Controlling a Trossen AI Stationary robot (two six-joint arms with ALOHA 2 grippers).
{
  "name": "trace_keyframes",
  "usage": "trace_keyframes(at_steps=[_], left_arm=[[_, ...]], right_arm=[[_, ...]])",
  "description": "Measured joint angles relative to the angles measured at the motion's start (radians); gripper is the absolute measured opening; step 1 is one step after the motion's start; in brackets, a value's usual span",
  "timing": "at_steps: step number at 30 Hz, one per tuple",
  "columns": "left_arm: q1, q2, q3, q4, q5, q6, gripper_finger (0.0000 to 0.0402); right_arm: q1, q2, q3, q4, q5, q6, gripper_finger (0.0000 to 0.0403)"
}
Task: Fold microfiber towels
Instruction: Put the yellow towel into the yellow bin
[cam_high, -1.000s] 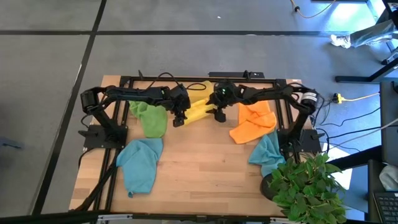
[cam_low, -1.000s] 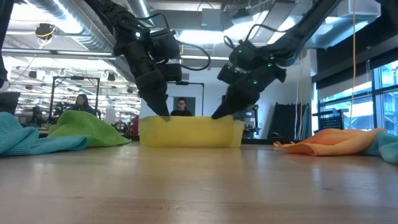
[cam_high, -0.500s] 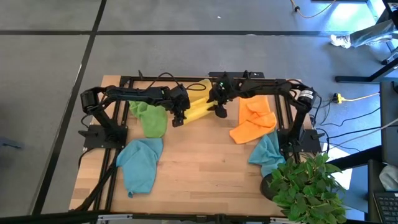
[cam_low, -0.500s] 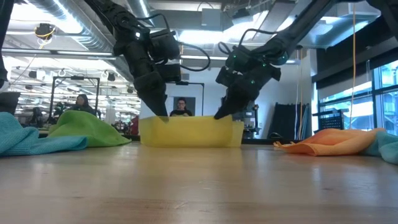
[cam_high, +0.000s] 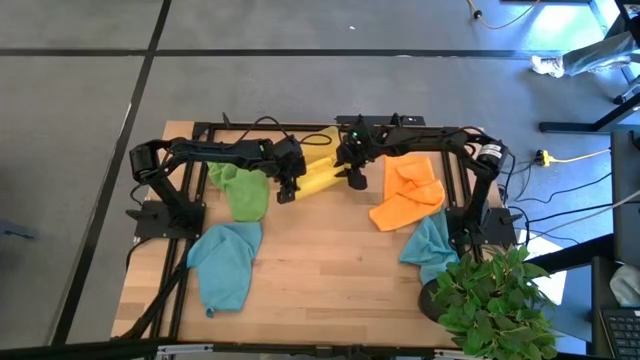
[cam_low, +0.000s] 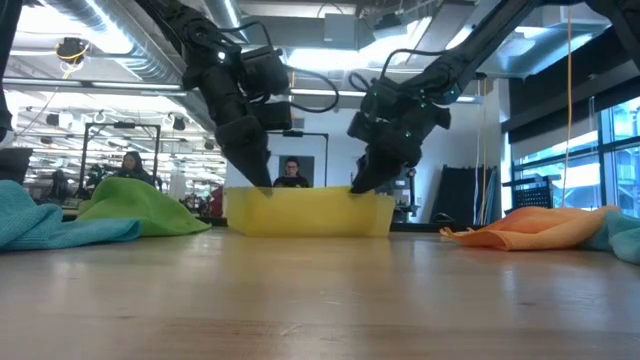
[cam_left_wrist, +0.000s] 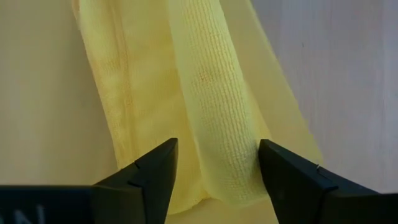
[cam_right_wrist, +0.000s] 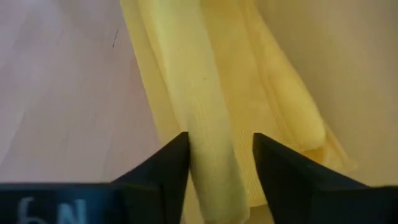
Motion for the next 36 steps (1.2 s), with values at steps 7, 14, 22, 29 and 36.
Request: trace_keyframes(at_steps=[7,14,22,29,36], left_arm=[[0.000,0.000,0.000,0.008,-0.001,0.034,0.0160],[0.000,0.000,0.000,-0.011,-0.001,0.089,0.0027],[0.010,0.000,0.000,-0.074,-0.043,0.204,0.0001],[0.059,-0.001,0.001,-0.076,-0.070,0.258,0.0000],[0.071,-0.003,0.072,-0.169,-0.084,0.285,0.0000]], right_arm=[[0.000,0.002,-0.002,-0.003,-0.002,-0.009,0.0060],[0.016,0.002,-0.002,-0.021,-0.003,0.032,0.0016],[0.114,0.002,-0.003,-0.010,-0.060,0.130,0.0007],[0.147,0.002,-0.003,0.032,0.082,0.204,0.0007],[0.094,-0.047,-0.003,0.054,0.086,0.220,0.0006]])
